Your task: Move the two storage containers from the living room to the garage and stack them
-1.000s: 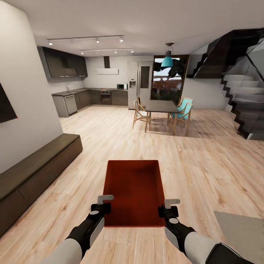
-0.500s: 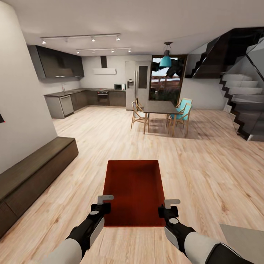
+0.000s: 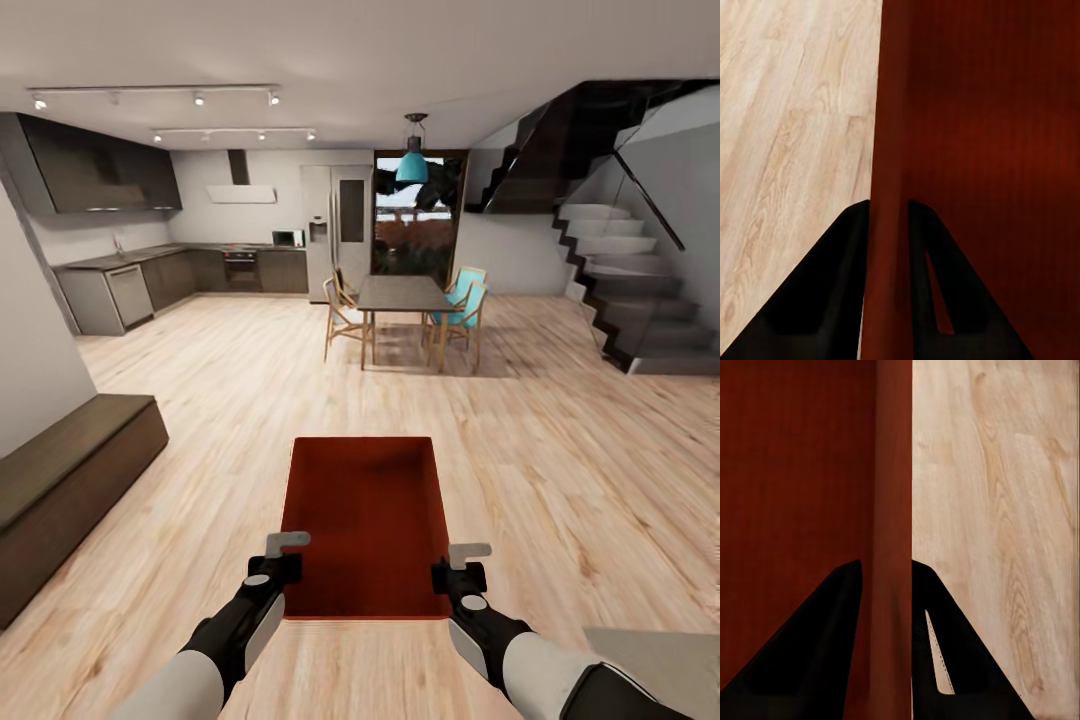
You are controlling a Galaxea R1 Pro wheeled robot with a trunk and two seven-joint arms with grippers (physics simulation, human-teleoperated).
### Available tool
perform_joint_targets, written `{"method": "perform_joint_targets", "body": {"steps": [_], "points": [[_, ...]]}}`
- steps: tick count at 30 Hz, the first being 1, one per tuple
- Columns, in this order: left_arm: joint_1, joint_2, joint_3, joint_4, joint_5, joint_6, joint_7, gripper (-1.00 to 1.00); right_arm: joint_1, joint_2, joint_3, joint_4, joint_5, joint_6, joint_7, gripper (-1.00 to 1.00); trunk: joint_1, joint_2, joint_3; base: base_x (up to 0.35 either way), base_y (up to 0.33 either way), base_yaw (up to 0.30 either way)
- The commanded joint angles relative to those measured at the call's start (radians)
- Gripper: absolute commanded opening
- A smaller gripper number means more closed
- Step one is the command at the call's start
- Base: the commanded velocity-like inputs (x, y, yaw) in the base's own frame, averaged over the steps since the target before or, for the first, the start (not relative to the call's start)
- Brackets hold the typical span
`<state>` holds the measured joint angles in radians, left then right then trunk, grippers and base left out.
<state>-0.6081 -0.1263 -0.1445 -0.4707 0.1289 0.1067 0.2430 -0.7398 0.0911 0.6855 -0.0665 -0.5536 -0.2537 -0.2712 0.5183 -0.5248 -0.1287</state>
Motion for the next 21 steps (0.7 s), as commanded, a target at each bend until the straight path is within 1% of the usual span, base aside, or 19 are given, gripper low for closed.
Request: {"method": "perform_joint_targets", "body": {"steps": [1, 5, 21], "points": [[-0.001, 0.002, 0.029, -0.003, 0.008, 0.007, 0.013, -1.00, -0.001, -0.020, -0.044, 0.000, -0.010, -0.009, -0.002, -1.00, 0.001, -0.002, -0.001, 0.321, 0.000, -0.245], [-0.001, 0.002, 0.029, -0.003, 0.008, 0.007, 0.013, -1.00, -0.001, -0.021, -0.044, 0.000, -0.009, -0.009, -0.003, -1.00, 0.001, -0.002, -0.001, 0.321, 0.000, -0.128], [-0.001, 0.001, 0.029, -0.003, 0.008, 0.007, 0.013, -1.00, -0.001, -0.020, -0.044, 0.000, -0.009, -0.010, -0.002, -1.00, 0.001, -0.002, 0.007, 0.321, 0.000, -0.030]]}}
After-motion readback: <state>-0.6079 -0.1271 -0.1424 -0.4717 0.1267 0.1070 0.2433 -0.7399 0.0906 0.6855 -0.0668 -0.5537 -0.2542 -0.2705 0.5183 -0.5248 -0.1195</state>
